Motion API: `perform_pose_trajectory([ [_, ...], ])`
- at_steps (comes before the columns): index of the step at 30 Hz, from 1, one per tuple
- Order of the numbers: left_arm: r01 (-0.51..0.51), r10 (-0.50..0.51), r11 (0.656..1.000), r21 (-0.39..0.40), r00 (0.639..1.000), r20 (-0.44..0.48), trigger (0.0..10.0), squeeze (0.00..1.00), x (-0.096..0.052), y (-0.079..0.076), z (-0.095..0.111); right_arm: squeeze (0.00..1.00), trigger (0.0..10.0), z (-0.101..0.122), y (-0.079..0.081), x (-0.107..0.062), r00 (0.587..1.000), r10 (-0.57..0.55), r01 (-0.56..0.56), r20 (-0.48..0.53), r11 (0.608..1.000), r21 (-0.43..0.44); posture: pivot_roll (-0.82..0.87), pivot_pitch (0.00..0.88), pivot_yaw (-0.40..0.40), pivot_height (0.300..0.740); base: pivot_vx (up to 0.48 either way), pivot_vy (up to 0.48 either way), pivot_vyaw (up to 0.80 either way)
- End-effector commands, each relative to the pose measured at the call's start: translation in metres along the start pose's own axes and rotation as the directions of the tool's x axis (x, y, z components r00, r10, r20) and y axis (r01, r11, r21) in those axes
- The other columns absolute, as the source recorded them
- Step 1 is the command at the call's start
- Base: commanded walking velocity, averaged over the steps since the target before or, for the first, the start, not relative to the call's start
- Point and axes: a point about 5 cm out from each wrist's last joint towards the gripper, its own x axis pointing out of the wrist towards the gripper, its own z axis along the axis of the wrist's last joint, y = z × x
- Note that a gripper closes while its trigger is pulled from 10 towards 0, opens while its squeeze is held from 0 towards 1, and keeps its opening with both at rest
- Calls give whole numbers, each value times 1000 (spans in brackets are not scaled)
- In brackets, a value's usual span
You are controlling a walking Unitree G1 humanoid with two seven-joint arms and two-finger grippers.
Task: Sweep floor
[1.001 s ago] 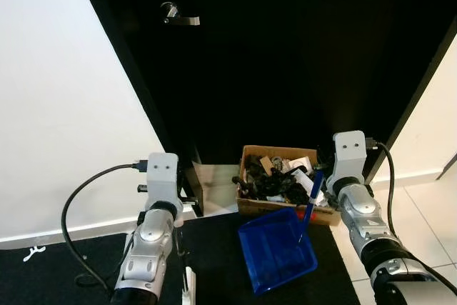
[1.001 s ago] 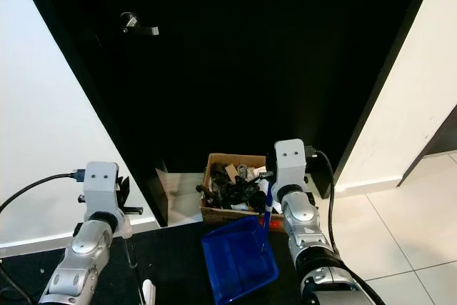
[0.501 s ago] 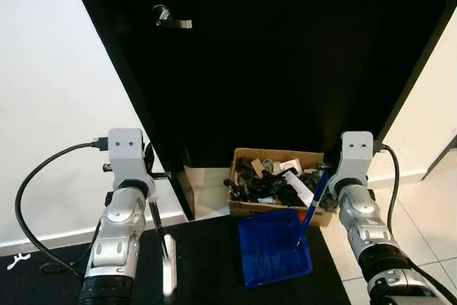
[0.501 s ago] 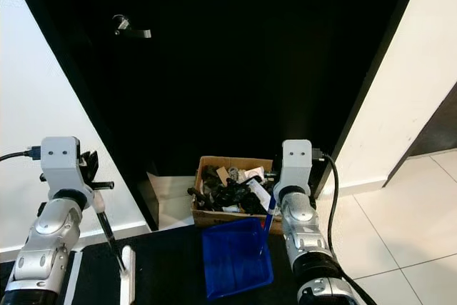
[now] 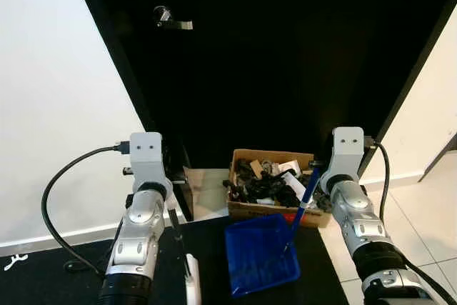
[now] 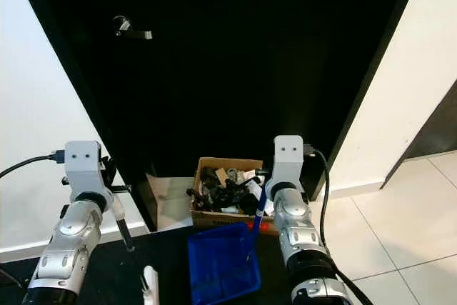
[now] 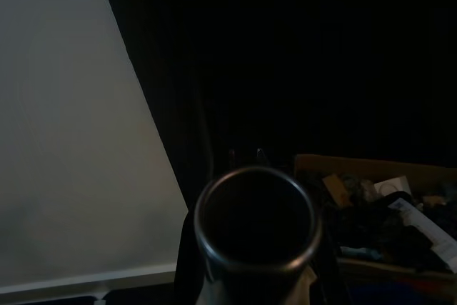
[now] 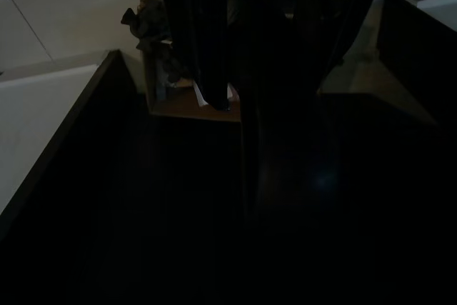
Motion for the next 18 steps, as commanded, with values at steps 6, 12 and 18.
perform_pose_trajectory([
  [6, -18, 18, 1000, 15, 999, 31, 10000, 0, 0, -1, 8, 0, 10000, 8, 9, -2, 999, 26, -27, 30, 999, 29, 9, 66, 50, 740, 0, 0, 0],
  [12, -28, 27, 1000, 11, 999, 32, 10000, 0, 0, 0, 8, 0, 10000, 14, 16, -5, 995, 41, -50, 89, 994, 94, 11, 65, 50, 740, 0, 0, 0],
  [18, -30, 30, 999, 14, 999, 29, 10000, 0, -1, -1, 7, 0, 10000, 13, 22, -8, 992, 62, -71, 108, 994, 83, 12, 65, 51, 740, 0, 0, 0],
])
